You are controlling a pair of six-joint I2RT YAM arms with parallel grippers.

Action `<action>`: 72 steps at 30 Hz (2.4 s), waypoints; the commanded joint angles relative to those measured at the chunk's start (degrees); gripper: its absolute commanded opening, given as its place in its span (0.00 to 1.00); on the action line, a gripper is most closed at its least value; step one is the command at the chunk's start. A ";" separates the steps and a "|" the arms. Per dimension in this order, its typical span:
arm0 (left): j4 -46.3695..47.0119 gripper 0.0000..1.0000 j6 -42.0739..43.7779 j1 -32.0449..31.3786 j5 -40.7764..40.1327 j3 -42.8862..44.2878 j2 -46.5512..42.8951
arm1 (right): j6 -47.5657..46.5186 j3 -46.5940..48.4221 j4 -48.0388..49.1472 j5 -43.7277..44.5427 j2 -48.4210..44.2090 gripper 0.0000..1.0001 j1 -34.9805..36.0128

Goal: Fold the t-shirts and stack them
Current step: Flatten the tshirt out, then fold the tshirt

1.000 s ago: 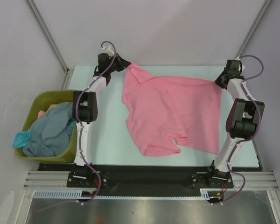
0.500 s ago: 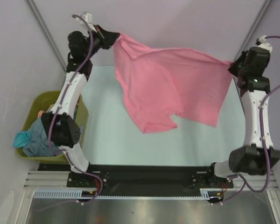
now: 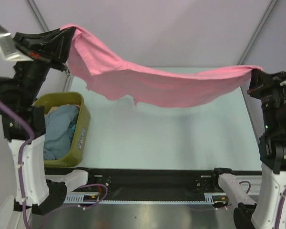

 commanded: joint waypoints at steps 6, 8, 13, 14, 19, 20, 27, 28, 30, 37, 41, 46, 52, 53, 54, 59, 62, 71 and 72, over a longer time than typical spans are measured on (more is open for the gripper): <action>-10.73 0.00 8.31 -0.16 -4.85 10.20 -2.43 | -1.39 1.96 2.73 -0.74 -6.86 0.00 1.99; -10.65 0.00 8.57 -0.25 -5.12 10.30 -1.21 | -0.86 -0.67 4.22 -0.31 -7.04 0.00 1.99; -7.93 0.00 8.22 -0.25 -4.07 6.79 4.50 | 1.51 -10.23 8.27 1.19 -2.76 0.00 1.99; -6.96 0.00 8.13 -0.25 -3.36 3.56 5.56 | 1.86 -11.74 10.28 1.37 -1.87 0.00 1.90; 0.85 0.00 7.26 -0.25 -1.60 -7.44 12.94 | 3.88 -22.72 16.97 2.33 5.94 0.00 1.64; 3.65 0.00 7.08 -0.25 -1.51 -11.20 13.99 | 4.06 -24.05 19.33 2.16 7.18 0.00 1.38; 16.23 0.00 4.36 -0.25 -1.25 -22.83 30.06 | 4.94 -31.27 28.66 2.77 20.89 0.00 -1.51; 16.68 0.00 3.92 -0.25 -0.90 -22.58 35.92 | 4.77 -31.71 29.80 2.69 22.82 0.00 -1.96; 17.21 0.00 3.57 -0.25 -0.72 -19.86 41.92 | 4.42 -32.06 32.27 1.90 29.76 0.00 -2.84; 16.69 0.00 -2.23 -0.33 0.59 -4.31 63.20 | 2.31 -19.10 33.95 -2.50 54.98 0.00 -6.18; 14.40 0.00 -4.25 -0.69 0.42 4.40 69.63 | 1.69 -6.59 26.56 -5.31 66.15 0.00 -6.88; 14.23 0.00 -6.54 -0.77 -0.02 6.69 72.36 | 1.08 2.73 23.49 -5.66 72.05 0.00 -7.85; 13.96 0.00 -10.05 -0.77 -1.42 8.45 72.63 | 0.46 11.43 21.64 -7.33 77.76 0.00 -9.17; 14.57 0.00 -10.76 -0.77 -1.42 7.93 72.28 | 0.28 12.23 21.29 -7.94 78.38 0.00 -9.17; 14.49 0.00 -11.55 -0.86 -1.25 8.01 72.19 | 0.20 14.32 20.93 -8.30 79.86 0.00 -9.26; 11.16 0.00 -12.34 -1.83 -0.37 7.84 70.87 | 1.42 19.08 16.72 -10.58 82.69 0.00 -9.79; 8.87 0.00 -12.78 -2.44 -0.98 4.96 67.89 | 2.65 20.67 13.39 -11.55 82.69 0.00 -9.96; 2.30 0.00 -19.90 -3.58 -1.78 -11.92 49.35 | 4.94 26.47 -2.95 -14.89 81.73 0.00 -11.72; 1.06 0.00 -20.16 -3.67 -1.86 -12.98 47.60 | 4.85 26.91 -4.37 -15.41 81.81 0.00 -12.33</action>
